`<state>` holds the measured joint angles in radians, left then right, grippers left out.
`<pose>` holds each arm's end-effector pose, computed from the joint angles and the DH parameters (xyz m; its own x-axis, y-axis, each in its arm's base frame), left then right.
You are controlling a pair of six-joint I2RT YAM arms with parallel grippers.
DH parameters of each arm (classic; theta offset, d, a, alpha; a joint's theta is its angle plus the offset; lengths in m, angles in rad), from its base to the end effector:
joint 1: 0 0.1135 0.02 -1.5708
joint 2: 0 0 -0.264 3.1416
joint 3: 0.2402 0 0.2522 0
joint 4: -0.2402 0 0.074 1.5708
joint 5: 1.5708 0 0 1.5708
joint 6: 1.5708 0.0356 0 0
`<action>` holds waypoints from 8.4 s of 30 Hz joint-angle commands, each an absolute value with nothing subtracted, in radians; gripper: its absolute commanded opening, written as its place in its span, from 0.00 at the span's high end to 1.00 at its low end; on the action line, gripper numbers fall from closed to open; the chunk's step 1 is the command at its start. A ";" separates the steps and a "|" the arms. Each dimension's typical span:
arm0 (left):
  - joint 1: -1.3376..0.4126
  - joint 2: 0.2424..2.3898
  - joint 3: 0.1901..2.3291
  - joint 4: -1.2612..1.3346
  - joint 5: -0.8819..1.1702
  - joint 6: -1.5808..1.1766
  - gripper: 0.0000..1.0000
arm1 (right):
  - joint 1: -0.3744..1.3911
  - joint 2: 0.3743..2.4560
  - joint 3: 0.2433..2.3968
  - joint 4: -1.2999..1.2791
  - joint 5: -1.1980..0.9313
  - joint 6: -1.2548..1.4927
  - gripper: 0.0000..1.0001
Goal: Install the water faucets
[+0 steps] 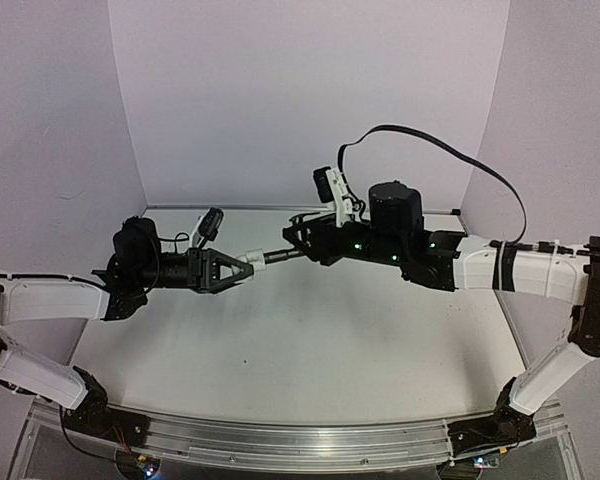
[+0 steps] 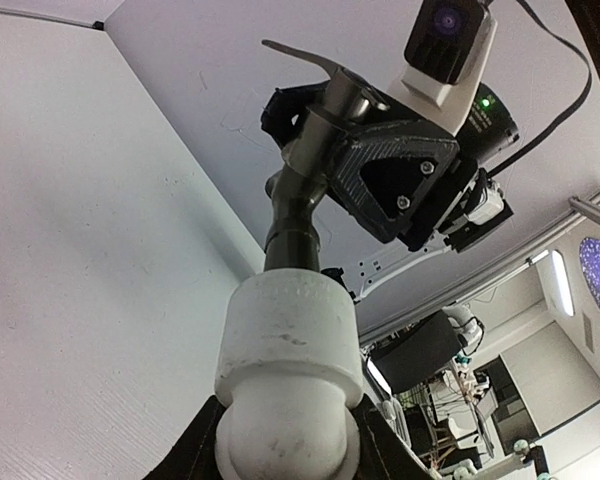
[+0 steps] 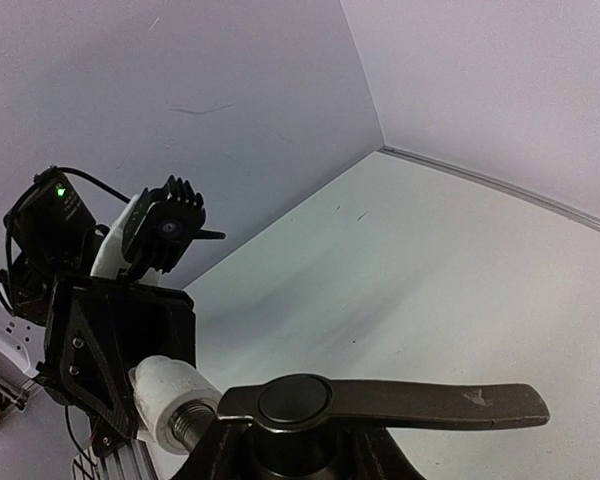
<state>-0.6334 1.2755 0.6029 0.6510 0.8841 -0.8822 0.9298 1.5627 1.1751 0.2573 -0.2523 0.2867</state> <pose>0.2003 -0.1812 0.2583 -0.7820 -0.0331 -0.6224 0.6210 0.0438 -0.7826 0.2171 0.3058 0.3264 -0.3359 0.0078 -0.9419 -0.8644 0.3946 0.3115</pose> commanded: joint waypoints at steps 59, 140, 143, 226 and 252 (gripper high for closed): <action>-0.979 1.350 1.113 -0.379 0.280 0.415 1.00 | 0.901 1.842 1.440 0.181 -0.978 0.800 1.00; -0.960 1.207 0.937 -0.284 -0.016 0.362 1.00 | 0.710 1.698 1.064 0.144 -1.127 0.848 0.02; -0.943 1.196 0.940 -0.282 0.038 0.323 1.00 | 0.689 1.644 1.087 -0.006 -1.045 0.707 0.02; -0.756 1.294 1.149 -0.122 0.845 -0.231 1.00 | 0.704 1.522 1.134 0.292 -1.151 0.125 1.00; -0.888 1.203 0.929 0.032 0.079 0.702 1.00 | 0.704 1.612 1.160 0.418 -1.116 1.178 0.42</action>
